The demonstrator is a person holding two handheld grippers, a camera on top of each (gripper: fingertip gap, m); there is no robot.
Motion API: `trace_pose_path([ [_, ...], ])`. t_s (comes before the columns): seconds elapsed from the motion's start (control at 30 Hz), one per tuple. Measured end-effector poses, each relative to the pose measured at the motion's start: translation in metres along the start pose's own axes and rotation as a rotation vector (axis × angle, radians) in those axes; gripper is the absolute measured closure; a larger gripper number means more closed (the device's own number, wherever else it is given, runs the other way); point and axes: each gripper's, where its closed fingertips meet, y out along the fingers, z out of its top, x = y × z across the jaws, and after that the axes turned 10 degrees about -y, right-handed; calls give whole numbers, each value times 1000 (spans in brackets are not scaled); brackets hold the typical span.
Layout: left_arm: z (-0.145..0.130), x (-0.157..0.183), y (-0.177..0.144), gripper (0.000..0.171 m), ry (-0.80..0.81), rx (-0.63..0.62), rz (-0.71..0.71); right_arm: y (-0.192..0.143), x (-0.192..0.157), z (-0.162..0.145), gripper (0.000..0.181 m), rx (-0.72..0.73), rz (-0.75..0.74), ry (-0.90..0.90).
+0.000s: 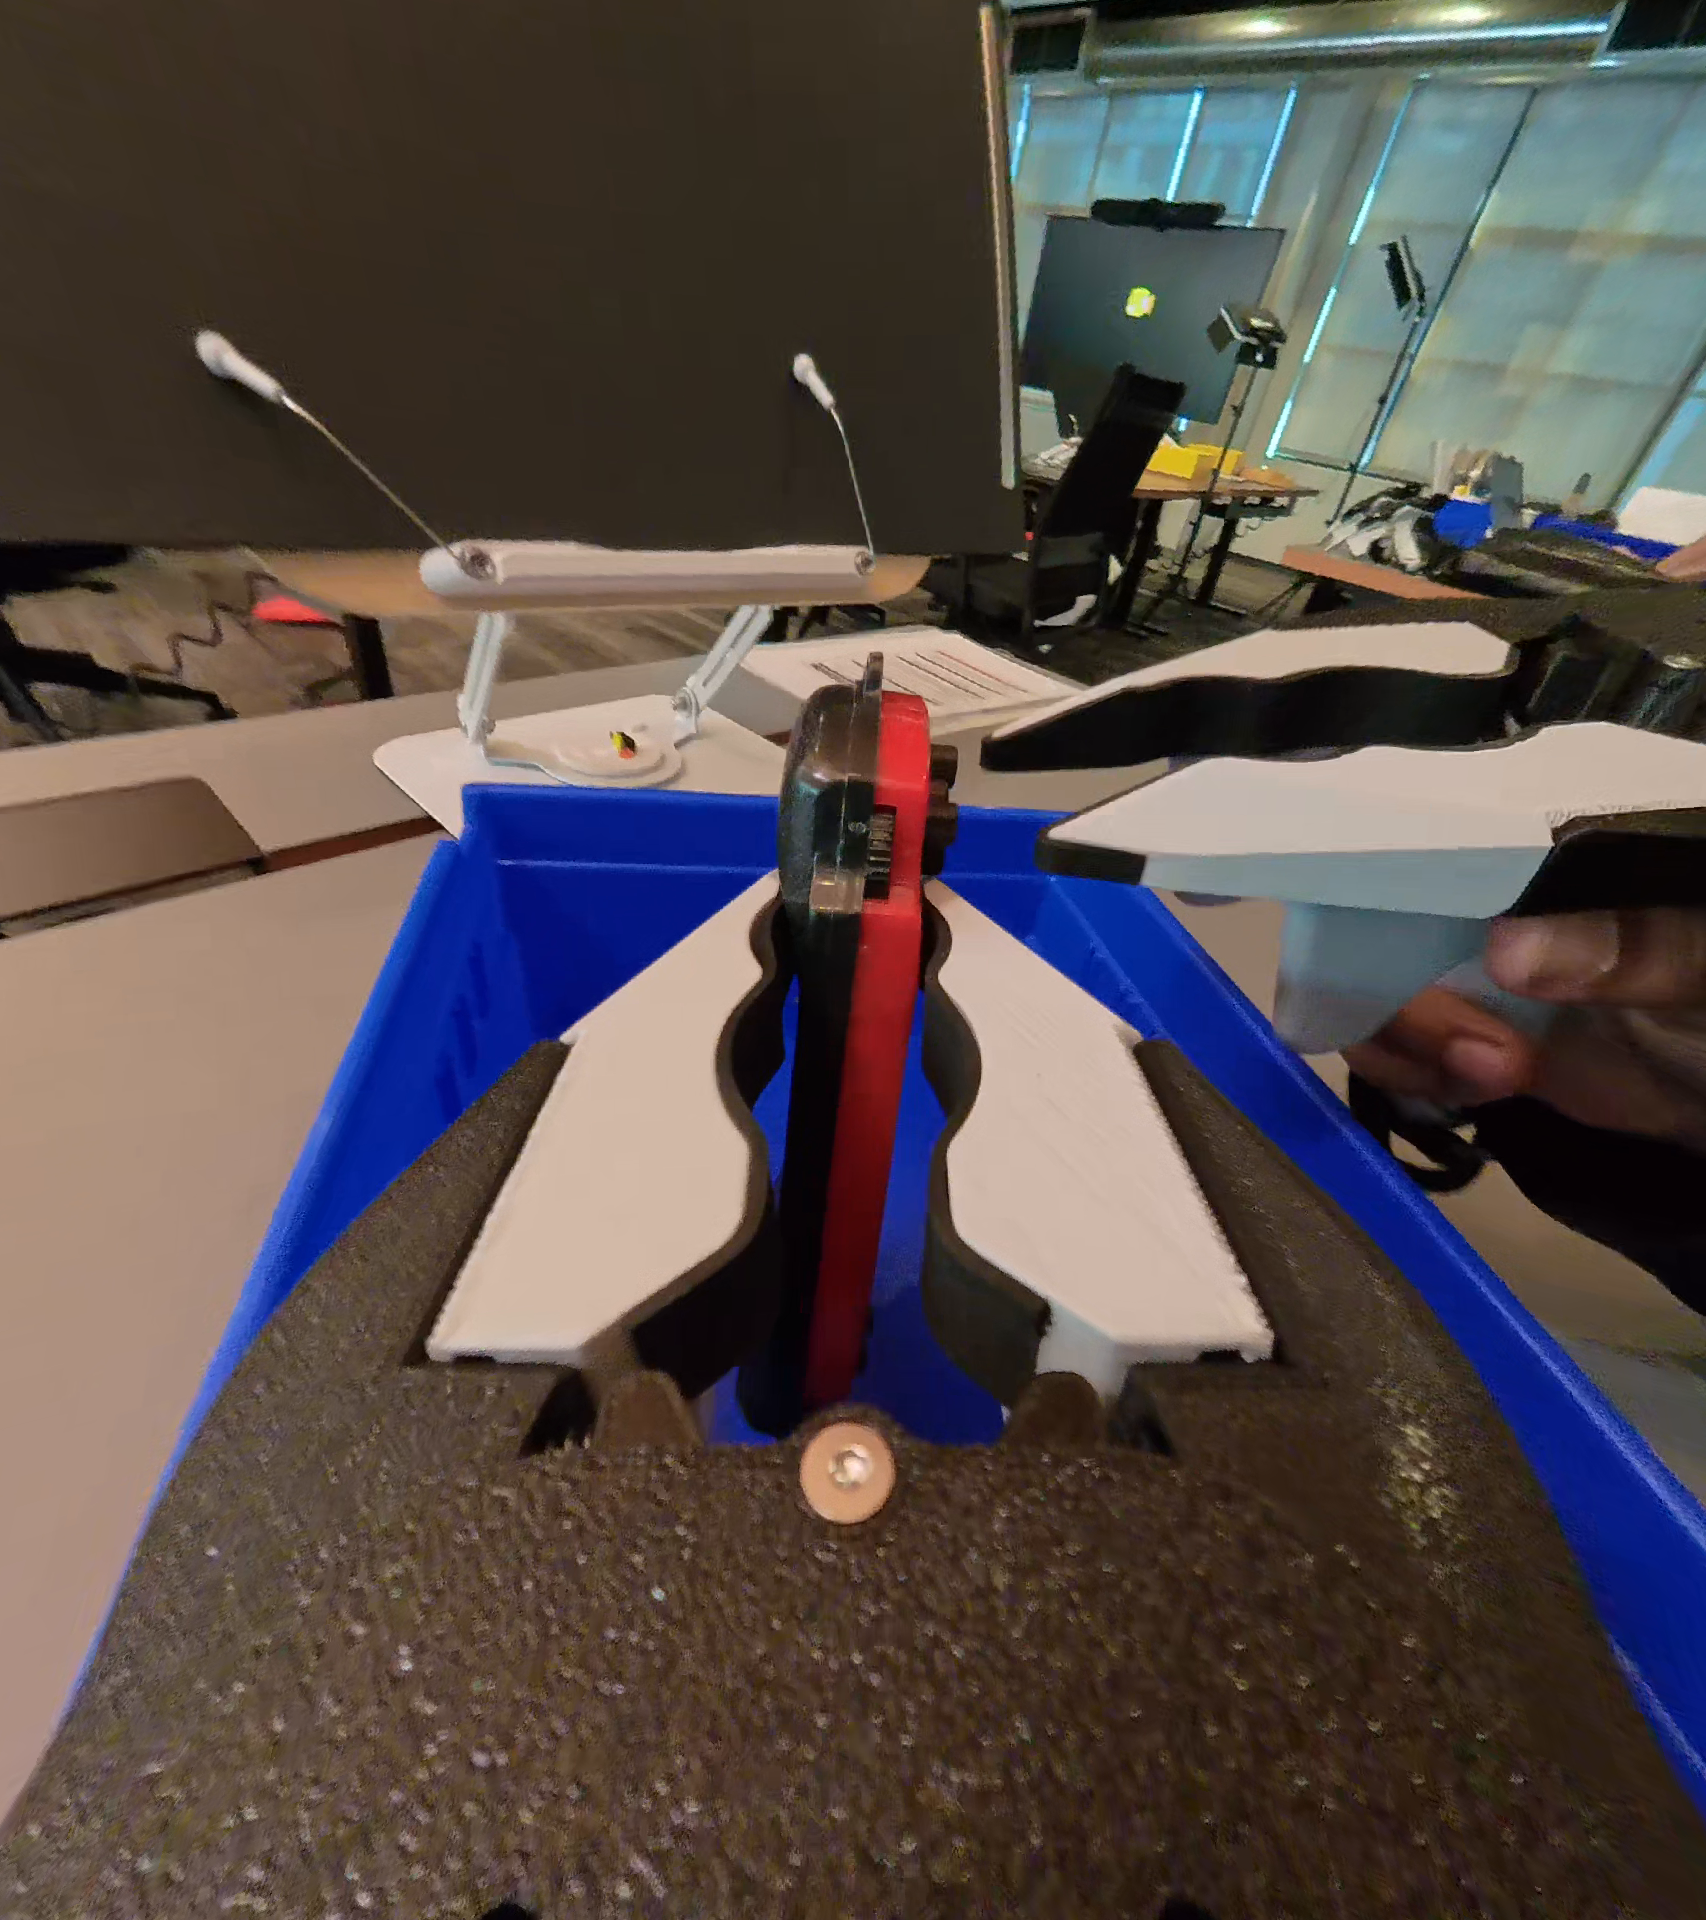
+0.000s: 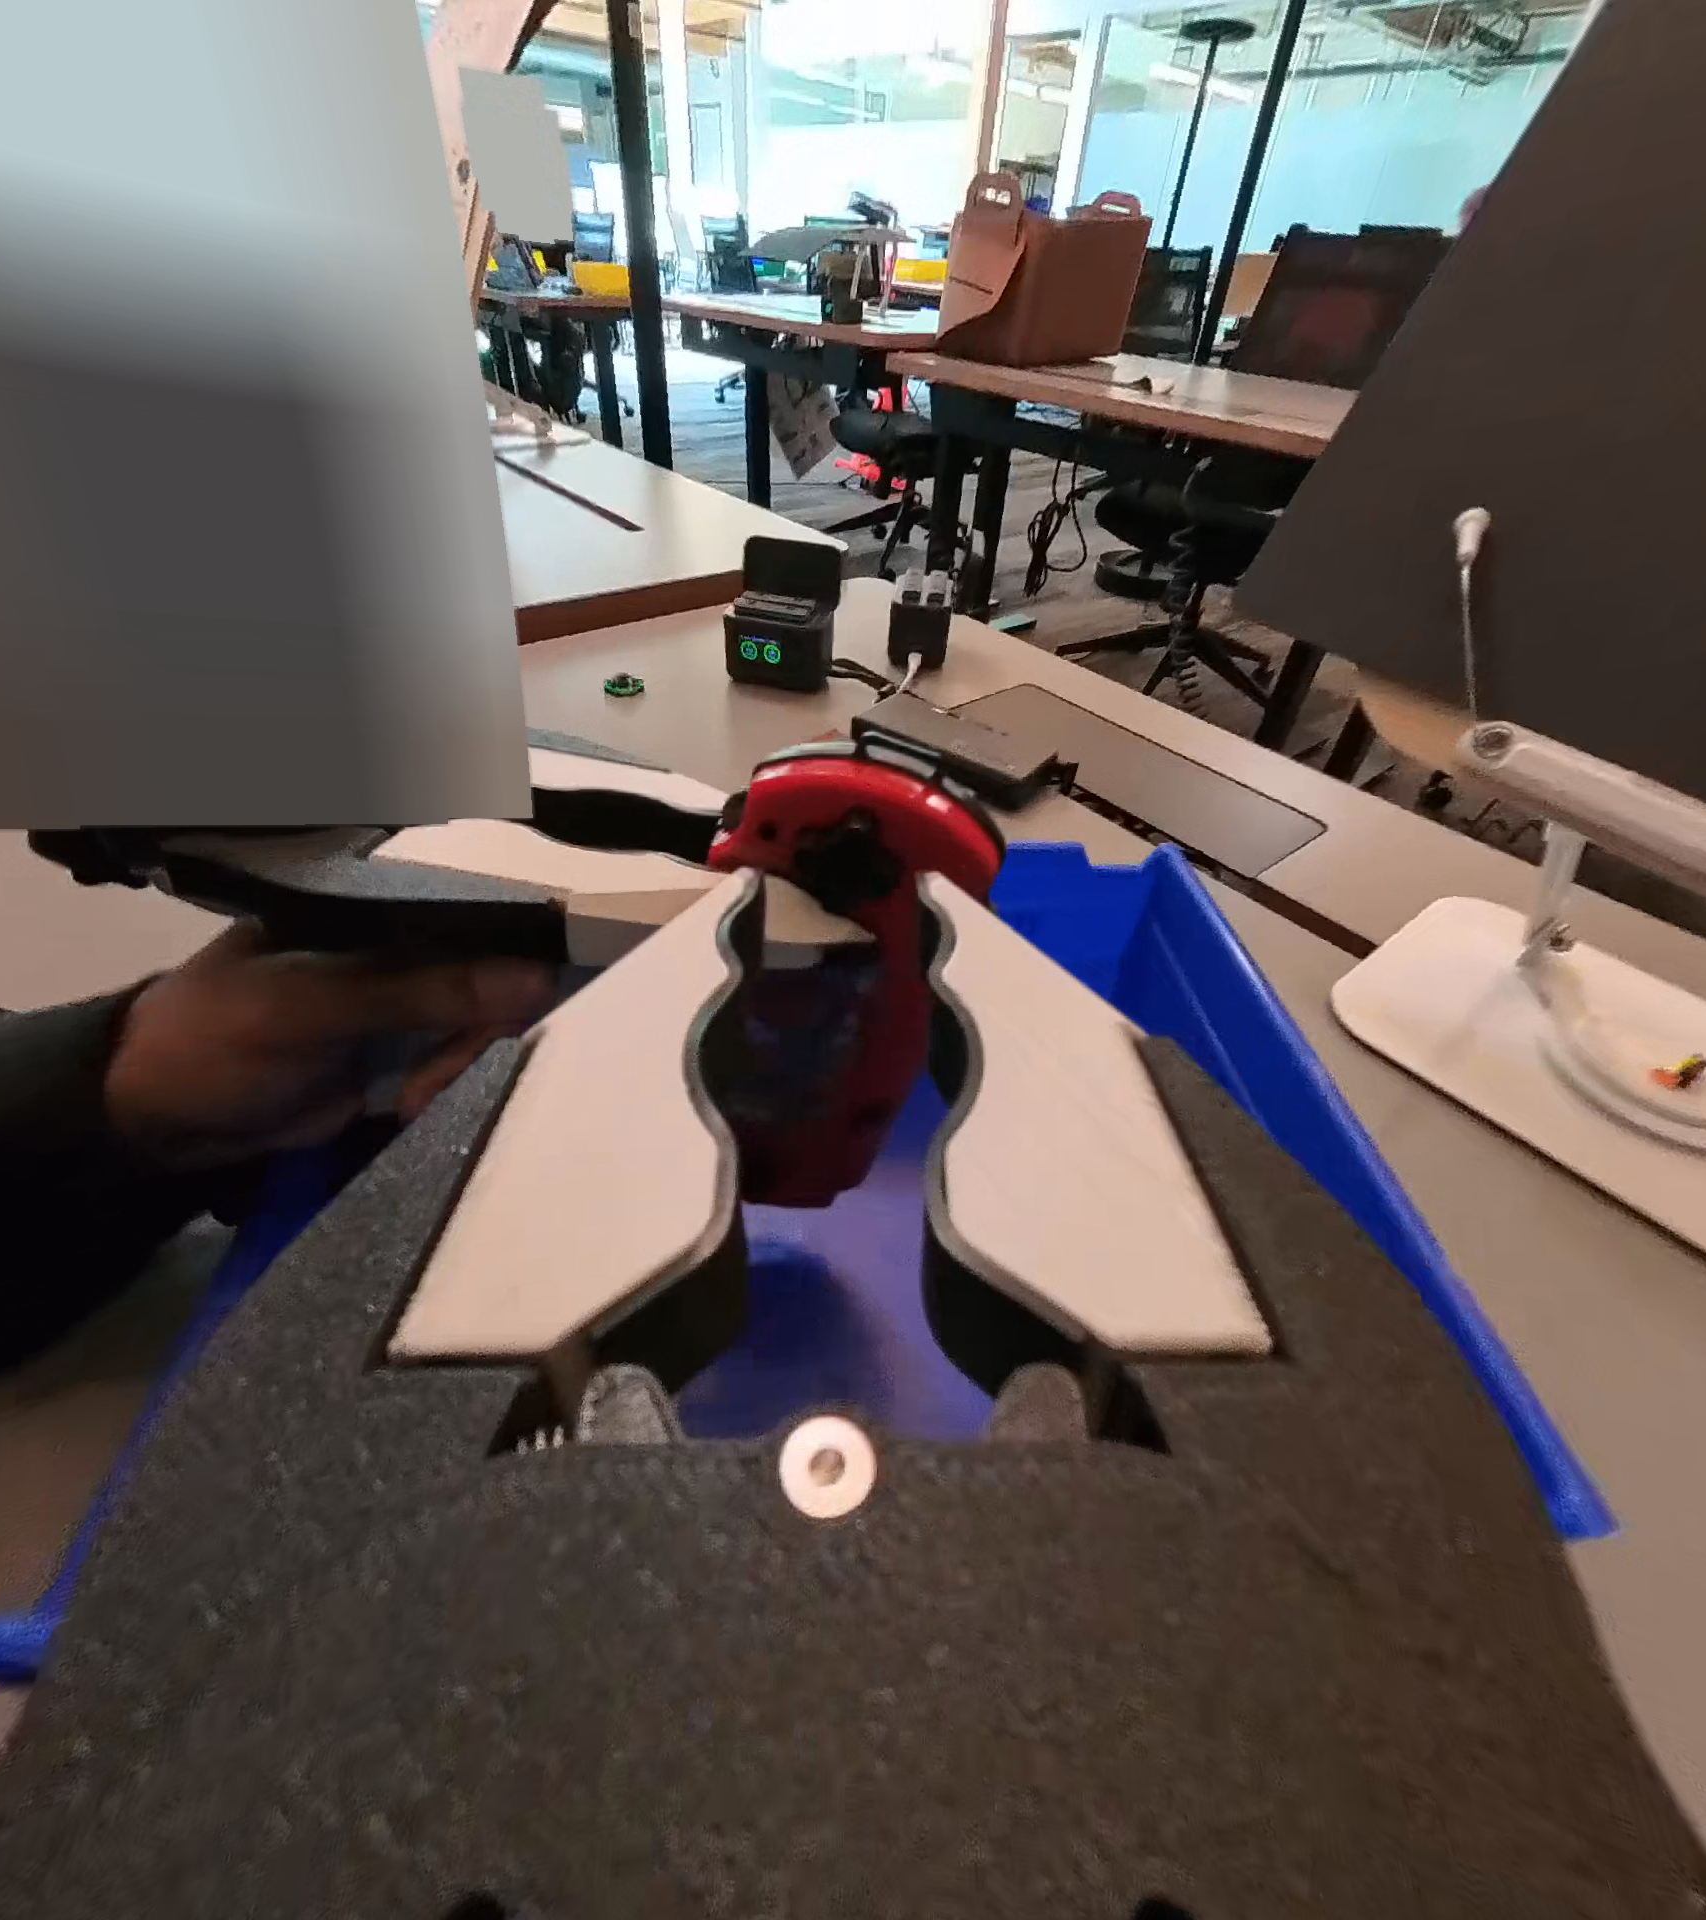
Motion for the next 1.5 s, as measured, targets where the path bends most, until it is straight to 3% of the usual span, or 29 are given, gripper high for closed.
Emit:
trace_pose_path([
  [0.27,27,12,-15,153,171,169,70,3,-1,21,153,168,71,509],
  [0.43,32,12,-18,152,274,206,153,2,-7,27,164,226,142,663],
  [0.57,30,15,-18,152,264,204,141,0,-7,30,160,253,176,719],
  [0.93,36,22,-22,152,299,244,125,-5,-9,36,167,277,188,626],
  [1.3,29,15,-17,153,150,177,80,-4,-14,32,170,207,147,516],
  [1.33,29,12,-18,153,125,178,87,-9,-11,30,181,213,129,498],
  [1.43,43,-34,-31,154,-73,217,139,-14,-8,27,181,203,103,437],
  [1.5,48,-40,-36,153,-94,234,121,-18,2,25,181,190,38,355],
])
